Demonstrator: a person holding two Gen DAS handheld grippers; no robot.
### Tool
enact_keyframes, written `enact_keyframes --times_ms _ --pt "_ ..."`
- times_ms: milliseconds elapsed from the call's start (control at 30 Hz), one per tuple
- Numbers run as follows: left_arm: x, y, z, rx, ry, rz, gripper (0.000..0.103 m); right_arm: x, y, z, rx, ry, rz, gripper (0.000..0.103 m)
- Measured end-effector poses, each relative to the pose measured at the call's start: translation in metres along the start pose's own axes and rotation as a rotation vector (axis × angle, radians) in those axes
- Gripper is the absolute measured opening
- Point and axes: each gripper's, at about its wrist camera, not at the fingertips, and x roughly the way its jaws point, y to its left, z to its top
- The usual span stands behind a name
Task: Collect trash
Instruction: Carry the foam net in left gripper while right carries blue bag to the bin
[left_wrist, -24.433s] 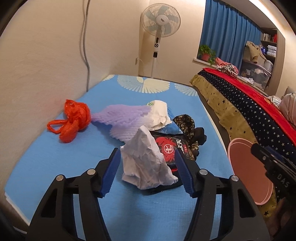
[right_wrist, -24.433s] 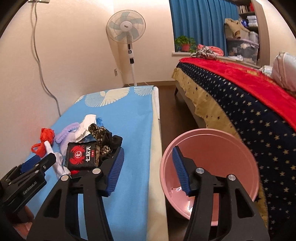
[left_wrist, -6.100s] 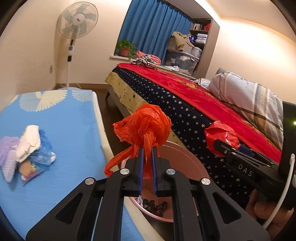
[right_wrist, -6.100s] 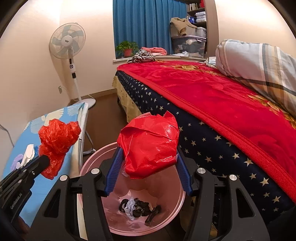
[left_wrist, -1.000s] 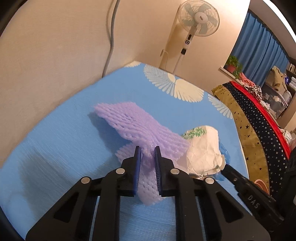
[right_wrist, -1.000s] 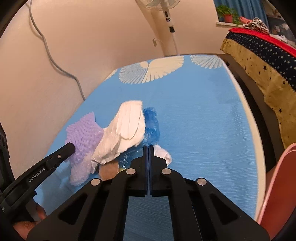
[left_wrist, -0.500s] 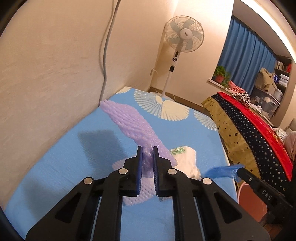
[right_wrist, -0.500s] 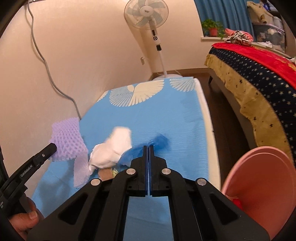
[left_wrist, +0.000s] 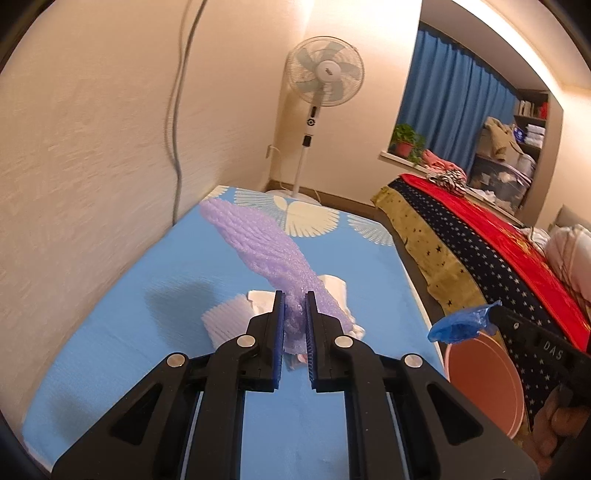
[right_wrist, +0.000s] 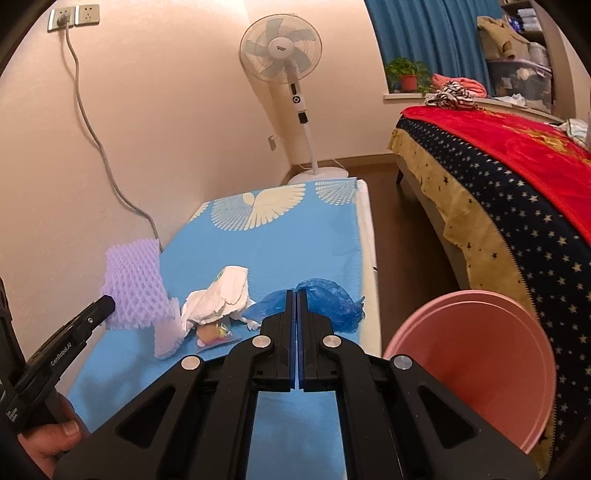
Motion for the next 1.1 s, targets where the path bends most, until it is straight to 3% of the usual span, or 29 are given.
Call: enact_keyframes --times_ms 433,1100 --pt "-0.019 -0.037 -0.024 0.122 0.008 -0.089 0.010 -0.044 -0.029 -0.018 0.058 -0.049 -0.053 0.001" --pt "-0.037 -0.083 -0.037 0.155 0.002 -0.231 0.010 -0.096 -0.053 -0.026 0.081 -0.121 -0.156 0.001"
